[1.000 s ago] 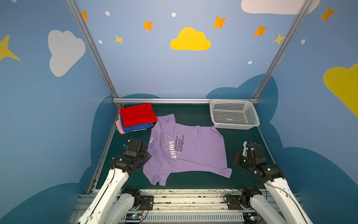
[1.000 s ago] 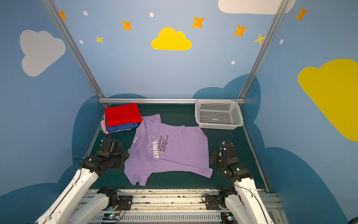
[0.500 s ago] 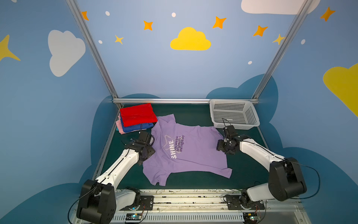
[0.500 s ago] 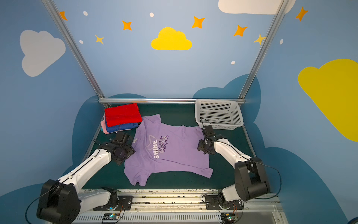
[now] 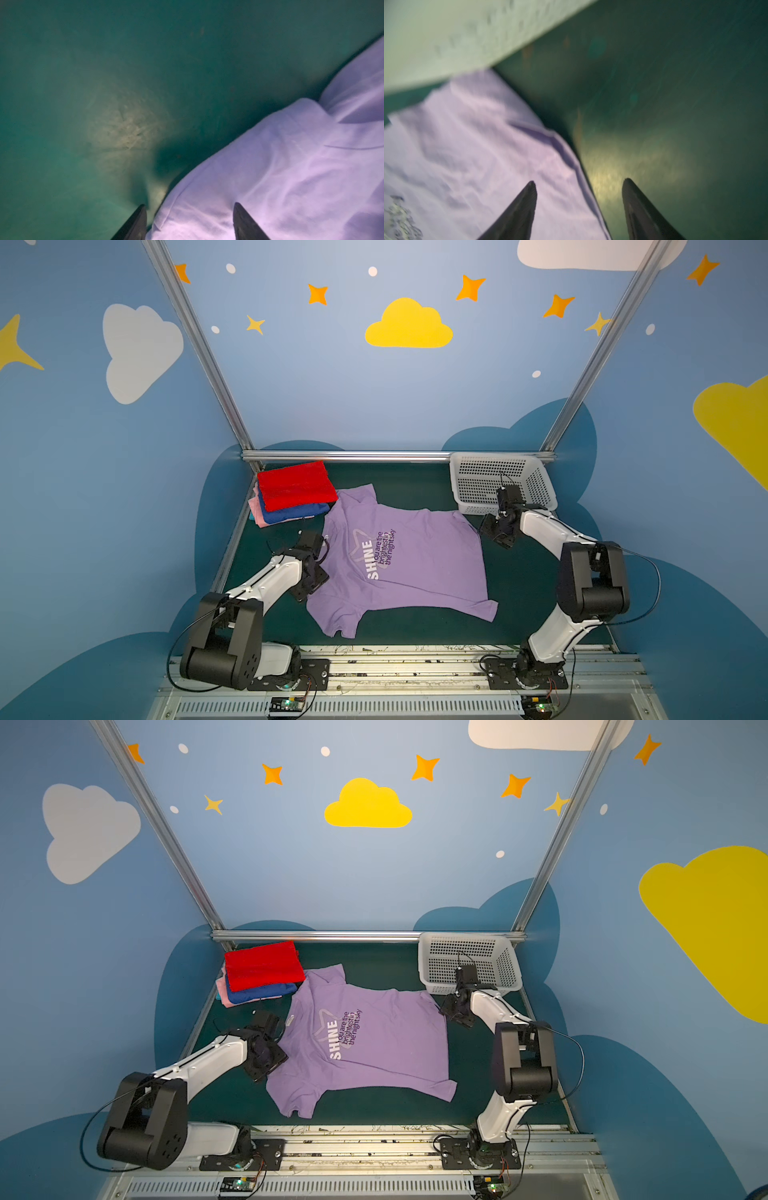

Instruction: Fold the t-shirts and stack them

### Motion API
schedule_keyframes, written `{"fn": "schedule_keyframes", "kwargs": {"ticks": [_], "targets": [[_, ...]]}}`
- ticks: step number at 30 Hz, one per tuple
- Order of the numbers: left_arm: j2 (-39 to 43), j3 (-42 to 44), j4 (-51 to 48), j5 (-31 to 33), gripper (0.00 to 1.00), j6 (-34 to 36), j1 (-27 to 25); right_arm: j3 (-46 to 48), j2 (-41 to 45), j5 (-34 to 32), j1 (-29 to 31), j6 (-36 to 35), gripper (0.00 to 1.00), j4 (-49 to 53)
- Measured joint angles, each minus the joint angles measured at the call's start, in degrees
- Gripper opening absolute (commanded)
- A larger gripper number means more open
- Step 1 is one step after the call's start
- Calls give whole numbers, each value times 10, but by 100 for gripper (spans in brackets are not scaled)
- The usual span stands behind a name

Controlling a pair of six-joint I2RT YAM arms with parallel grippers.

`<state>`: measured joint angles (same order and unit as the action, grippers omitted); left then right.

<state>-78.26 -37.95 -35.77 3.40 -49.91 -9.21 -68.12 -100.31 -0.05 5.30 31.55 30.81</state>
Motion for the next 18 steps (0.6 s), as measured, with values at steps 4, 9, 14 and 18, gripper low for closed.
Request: {"fn": "schedule_keyframes", "kwargs": {"ticks": [4, 9, 14, 18], "targets": [[-3, 4, 8, -11, 29, 3, 13, -57, -42, 17, -32, 9, 67, -15], [-6, 3, 7, -21, 4, 13, 30, -118, -89, 46, -63, 19, 67, 2], [-6, 3, 9, -33, 4, 17, 44, -161, -124, 82, -91, 21, 66, 60], [12, 18, 16, -44, 4, 19, 64, -172, -125, 92, -107, 26, 66, 72]]}}
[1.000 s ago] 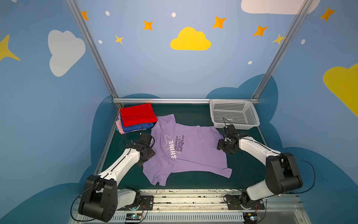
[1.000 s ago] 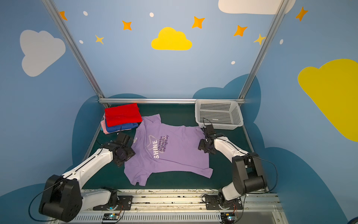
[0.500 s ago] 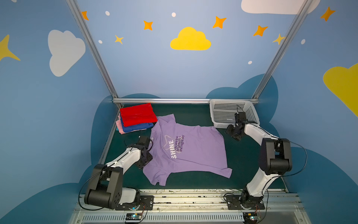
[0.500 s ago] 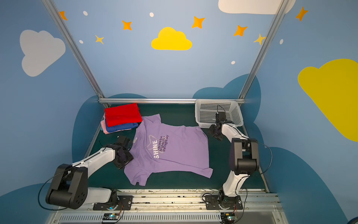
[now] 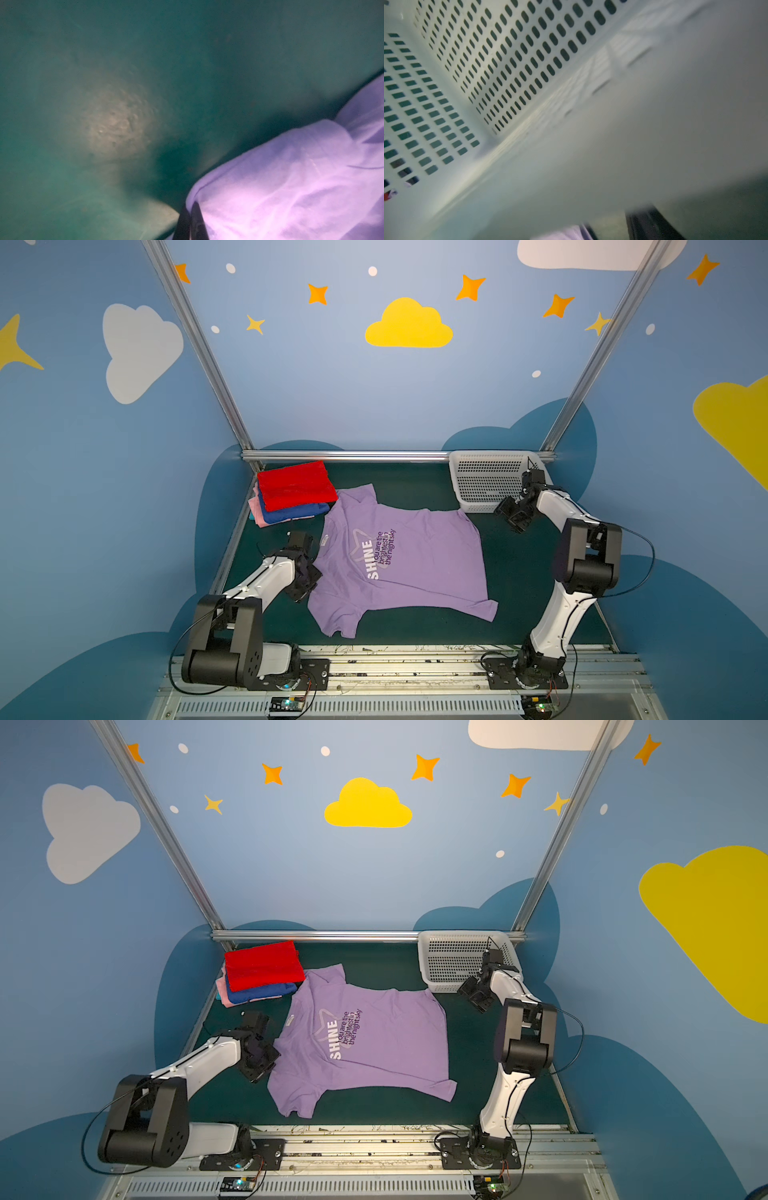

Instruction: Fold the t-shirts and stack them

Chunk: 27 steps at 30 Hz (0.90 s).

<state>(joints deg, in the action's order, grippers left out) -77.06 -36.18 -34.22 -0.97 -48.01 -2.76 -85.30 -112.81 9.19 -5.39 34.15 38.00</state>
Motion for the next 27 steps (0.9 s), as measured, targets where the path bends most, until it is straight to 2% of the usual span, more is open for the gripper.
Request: {"fn": "schedule_keyframes", "kwargs": {"ticks": [4, 5, 6, 7, 8, 11, 14, 17, 19, 22, 24, 27], "targets": [[46, 32, -10, 11, 4, -4, 23, 0, 1, 8, -5, 1, 66, 0], [61, 40, -17, 15, 13, -6, 27, 3, 3, 10, -5, 2, 66, -2], [76, 48, -22, 15, 33, -6, 28, 12, 9, 13, -5, 4, 66, -9], [87, 52, -27, 14, 49, -1, 29, 21, 16, 16, -4, 6, 67, -16], [100, 55, -29, 11, 58, -1, 29, 35, 27, 20, -3, 10, 67, -30], [128, 57, -28, 5, 66, 2, 28, 84, 73, 28, 9, 18, 67, -56], [134, 58, -22, 2, 67, 2, 27, 125, 122, 35, 30, 21, 67, -69], [119, 68, -5, -6, 64, 2, 27, 153, 160, 37, 55, 20, 68, -71], [102, 65, 3, -8, 54, 2, 27, 165, 178, 36, 73, 19, 68, -70], [77, 56, -6, 0, 22, 6, 29, 187, 203, 30, 100, 16, 69, -68], [63, 49, -19, 9, 5, 10, 30, 203, 218, 25, 116, 14, 69, -65], [56, 40, -21, 14, 4, 13, 30, 229, 233, 22, 123, 12, 69, -60]]}}
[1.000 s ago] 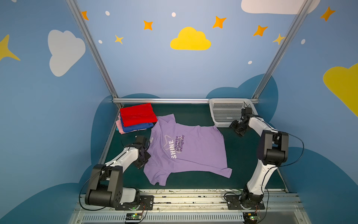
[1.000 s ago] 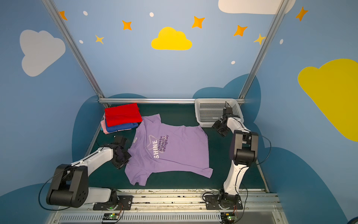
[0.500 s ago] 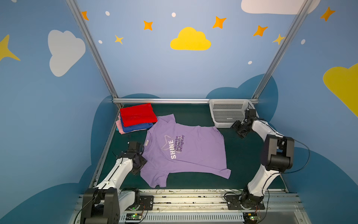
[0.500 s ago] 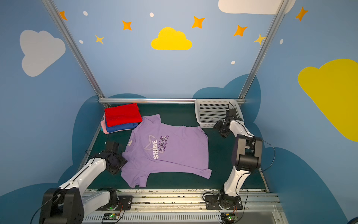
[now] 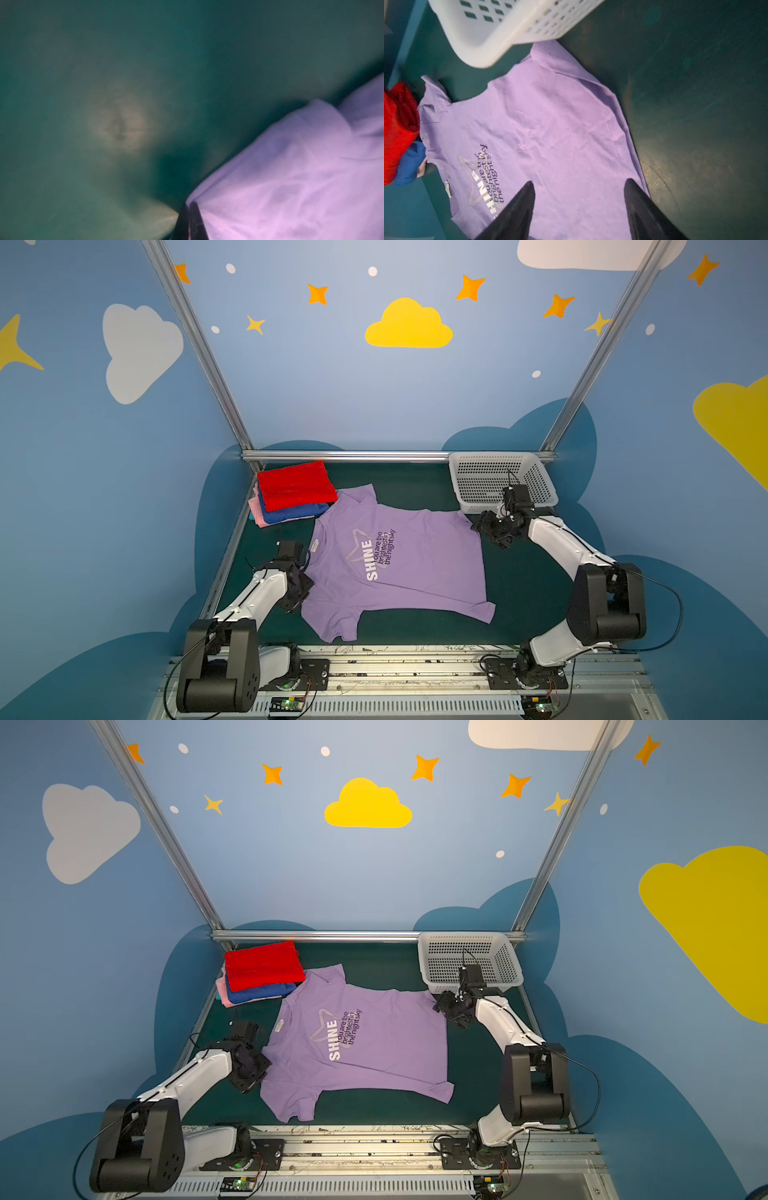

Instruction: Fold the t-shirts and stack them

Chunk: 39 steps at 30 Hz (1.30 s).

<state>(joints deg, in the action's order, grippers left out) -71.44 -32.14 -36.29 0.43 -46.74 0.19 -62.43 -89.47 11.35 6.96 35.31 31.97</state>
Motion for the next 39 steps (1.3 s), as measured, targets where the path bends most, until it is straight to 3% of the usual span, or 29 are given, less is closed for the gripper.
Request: {"fn": "schedule_keyframes", "kwargs": {"ticks": [4, 13, 23, 24, 25, 26, 27, 28, 33, 39], "targets": [[31, 10, -11, 10, 4, -9, 5, 21, 12, -16, 0, -7, 69, 13], [237, 65, -80, 71, 4, -56, 21, 20, 8, -54, 19, -22, 69, 27], [197, 69, -88, 61, 8, -67, 22, -23, -85, -66, 56, -27, 59, 4], [198, 69, -88, 60, 9, -66, 22, -24, -90, -64, 57, -26, 56, -3], [198, 69, -88, 60, 11, -66, 22, -27, -97, -61, 58, -25, 44, -9], [199, 69, -88, 61, 11, -66, 22, -33, -107, -57, 59, -23, 21, -15], [200, 69, -88, 61, 11, -66, 22, -38, -115, -52, 59, -21, 9, -23], [202, 69, -88, 61, 12, -64, 22, -46, -126, -47, 59, -16, 4, -31], [208, 70, -88, 61, 11, -64, 24, -65, -162, -28, 60, 11, 10, -41], [208, 69, -88, 62, 11, -64, 24, -66, -184, -54, 56, 52, 13, -34]]}}
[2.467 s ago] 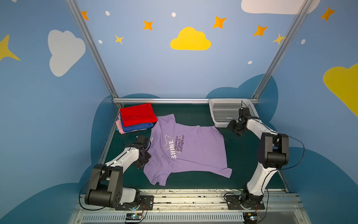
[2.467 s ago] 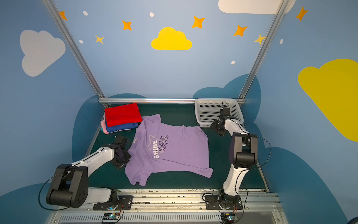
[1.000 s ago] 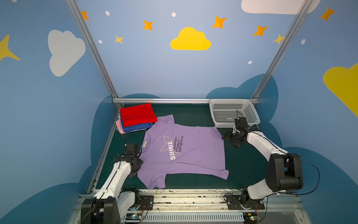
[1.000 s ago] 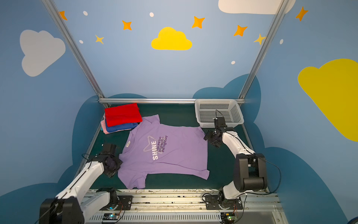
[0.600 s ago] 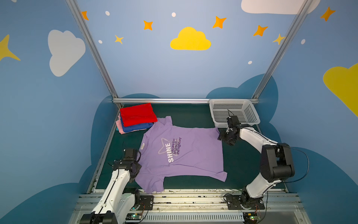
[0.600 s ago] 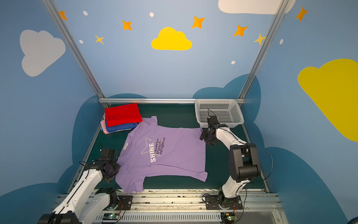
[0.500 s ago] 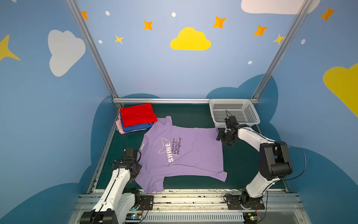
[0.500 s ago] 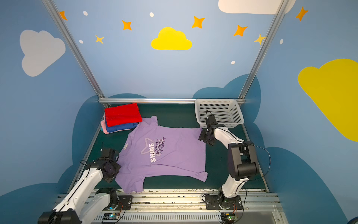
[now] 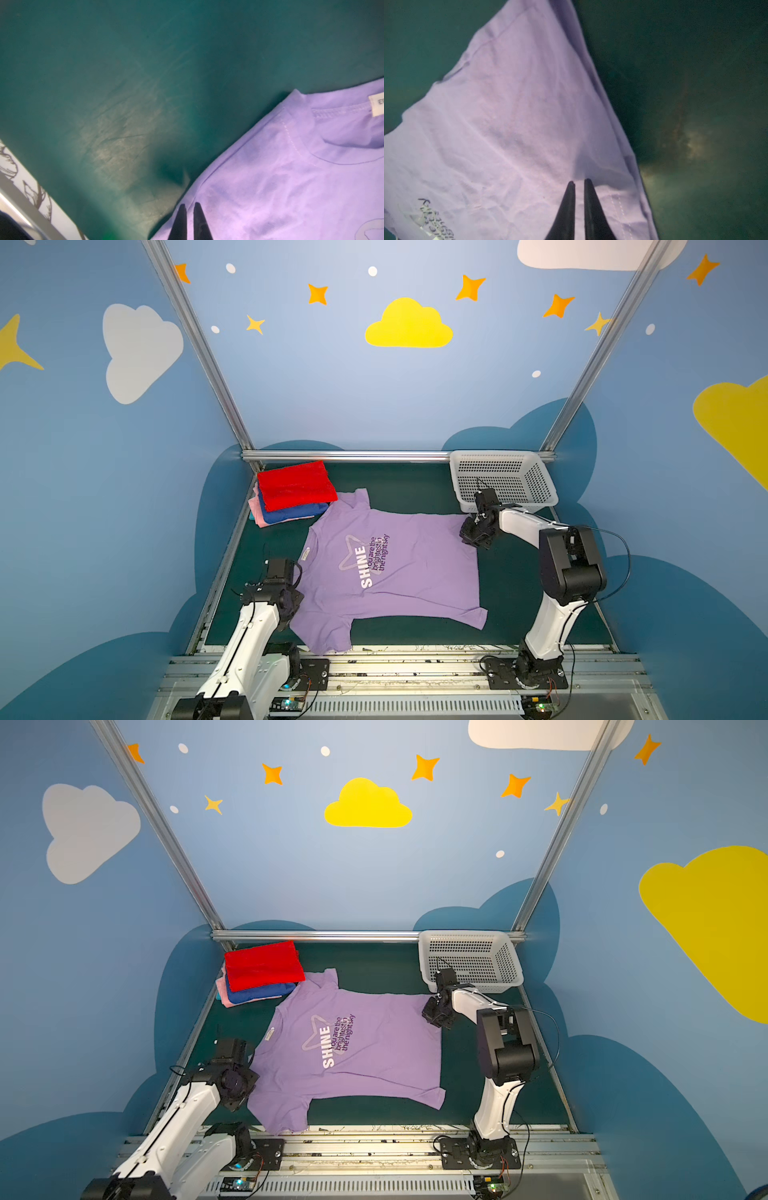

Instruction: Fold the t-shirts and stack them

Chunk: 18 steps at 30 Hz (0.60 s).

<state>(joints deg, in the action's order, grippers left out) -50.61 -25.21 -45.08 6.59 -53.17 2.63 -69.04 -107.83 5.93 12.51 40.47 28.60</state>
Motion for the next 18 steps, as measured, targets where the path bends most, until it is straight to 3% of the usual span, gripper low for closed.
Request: {"fn": "schedule_keyframes", "kwargs": {"ticks": [4, 7, 11, 18], "targets": [[0, 0, 0, 0, 16, 0, 2, 14, 9, -23, -21, 11, 12, -14], [2, 0, 1, -4, 42, 5, 3, 21, 27, -27, -31, 4, 12, -14], [21, -8, -8, -19, 45, 7, 2, 52, 99, -19, -14, -17, 20, -12], [77, -78, -26, -40, 48, 4, -12, 129, 285, -19, 70, -59, 40, 66]]}}
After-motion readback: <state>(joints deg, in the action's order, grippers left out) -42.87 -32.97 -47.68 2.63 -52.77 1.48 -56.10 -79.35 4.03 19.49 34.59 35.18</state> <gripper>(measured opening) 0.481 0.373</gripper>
